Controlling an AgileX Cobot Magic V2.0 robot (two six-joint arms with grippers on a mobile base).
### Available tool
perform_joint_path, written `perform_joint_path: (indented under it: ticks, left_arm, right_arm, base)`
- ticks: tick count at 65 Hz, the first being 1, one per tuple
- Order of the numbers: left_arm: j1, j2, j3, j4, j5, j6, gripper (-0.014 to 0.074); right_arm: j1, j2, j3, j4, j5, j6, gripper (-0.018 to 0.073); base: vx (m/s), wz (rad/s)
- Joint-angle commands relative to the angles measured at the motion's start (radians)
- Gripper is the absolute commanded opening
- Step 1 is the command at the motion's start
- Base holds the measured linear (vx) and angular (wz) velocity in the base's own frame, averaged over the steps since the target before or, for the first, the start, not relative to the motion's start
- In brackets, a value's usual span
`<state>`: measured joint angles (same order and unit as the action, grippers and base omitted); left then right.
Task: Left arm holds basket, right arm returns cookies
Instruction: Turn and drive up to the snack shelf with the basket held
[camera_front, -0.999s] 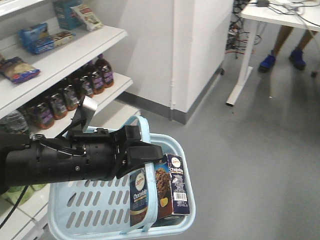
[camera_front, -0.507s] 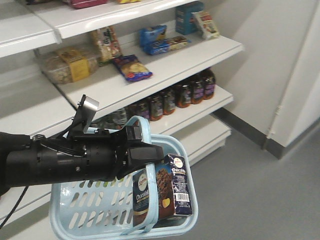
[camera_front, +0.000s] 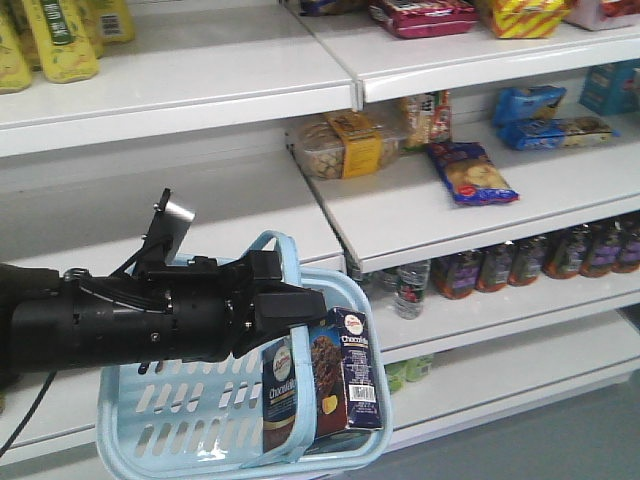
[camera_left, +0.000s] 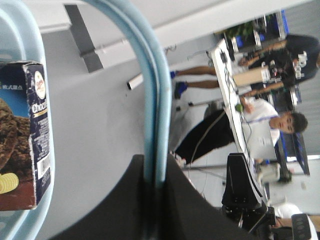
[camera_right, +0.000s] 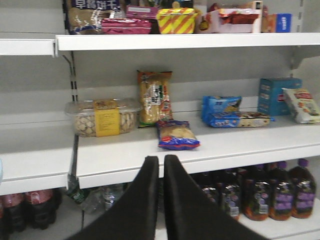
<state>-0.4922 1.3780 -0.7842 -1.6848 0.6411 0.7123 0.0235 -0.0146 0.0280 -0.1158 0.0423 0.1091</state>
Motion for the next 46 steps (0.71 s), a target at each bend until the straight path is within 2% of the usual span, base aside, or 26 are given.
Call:
perform_joint_path:
  ticks: [1, 32, 46]
  left_arm:
    - [-0.005, -0.038, -0.037, -0.095, 0.049, 0.004, -0.0006]
    - [-0.005, -0.038, -0.037, -0.095, 0.049, 0.004, -0.0006]
    - [-0.005, -0.038, -0.037, -0.095, 0.049, 0.004, -0.0006]
  right_arm:
    - [-0.001, -0.010, 0.018, -0.003, -0.073, 0.001, -0.0006]
    - [-0.001, -0.010, 0.018, -0.003, -0.073, 0.001, -0.0006]
    - [-0.001, -0.010, 0.018, -0.003, -0.073, 0.001, -0.0006]
  base:
    - [0.16, 0.55]
    - [0.15, 0.55]
    - [0.13, 0.30]
